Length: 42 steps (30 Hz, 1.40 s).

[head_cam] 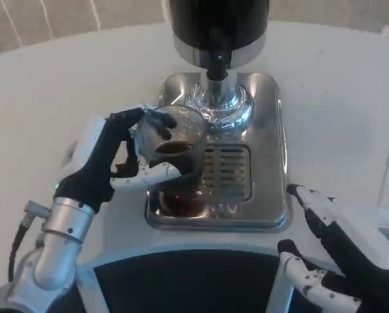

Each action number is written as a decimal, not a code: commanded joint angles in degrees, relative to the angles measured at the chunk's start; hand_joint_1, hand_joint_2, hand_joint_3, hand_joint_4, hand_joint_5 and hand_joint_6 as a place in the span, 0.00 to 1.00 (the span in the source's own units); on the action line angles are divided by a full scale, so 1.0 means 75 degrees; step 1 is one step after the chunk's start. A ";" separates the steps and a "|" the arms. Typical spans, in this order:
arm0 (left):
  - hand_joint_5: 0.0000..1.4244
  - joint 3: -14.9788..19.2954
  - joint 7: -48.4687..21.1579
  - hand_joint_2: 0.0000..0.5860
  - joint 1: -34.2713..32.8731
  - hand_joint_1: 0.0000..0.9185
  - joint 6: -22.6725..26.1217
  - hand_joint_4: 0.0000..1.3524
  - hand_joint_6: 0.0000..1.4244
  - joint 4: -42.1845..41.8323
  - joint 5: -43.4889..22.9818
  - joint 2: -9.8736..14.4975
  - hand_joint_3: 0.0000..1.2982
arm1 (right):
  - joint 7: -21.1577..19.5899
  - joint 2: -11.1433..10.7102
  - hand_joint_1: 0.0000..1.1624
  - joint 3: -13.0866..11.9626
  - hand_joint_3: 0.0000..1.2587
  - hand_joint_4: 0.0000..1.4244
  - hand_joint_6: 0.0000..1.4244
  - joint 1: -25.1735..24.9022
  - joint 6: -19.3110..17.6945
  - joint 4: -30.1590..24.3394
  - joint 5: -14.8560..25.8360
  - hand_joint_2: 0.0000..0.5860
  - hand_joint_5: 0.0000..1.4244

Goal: Grasp the cup under the faucet to collect the drink, then remove the cup.

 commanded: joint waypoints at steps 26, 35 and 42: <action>0.94 0.1197 -0.2388 0.00 0.1668 0.68 -0.1710 0.83 0.61 -0.1420 -0.1987 0.1342 0.73 | 0.0287 -0.0213 0.13 0.0834 0.00 0.00 0.00 -0.0643 -0.0695 0.0062 -0.0725 0.89 0.00; 0.94 0.1594 -0.3064 0.00 0.2607 0.68 -0.1731 0.83 0.61 -0.2503 -0.2624 0.1461 0.73 | 0.0187 -0.0220 0.13 0.0767 0.00 0.00 0.00 -0.0390 -0.0933 -0.0106 -0.0637 0.90 0.00; 0.94 0.1902 -0.3394 0.00 0.3363 0.69 -0.1574 0.83 0.61 -0.3442 -0.2955 0.1462 0.73 | -0.0035 -0.0066 0.13 0.0808 0.00 0.00 0.00 -0.0260 -0.1151 -0.0106 -0.0694 0.90 0.00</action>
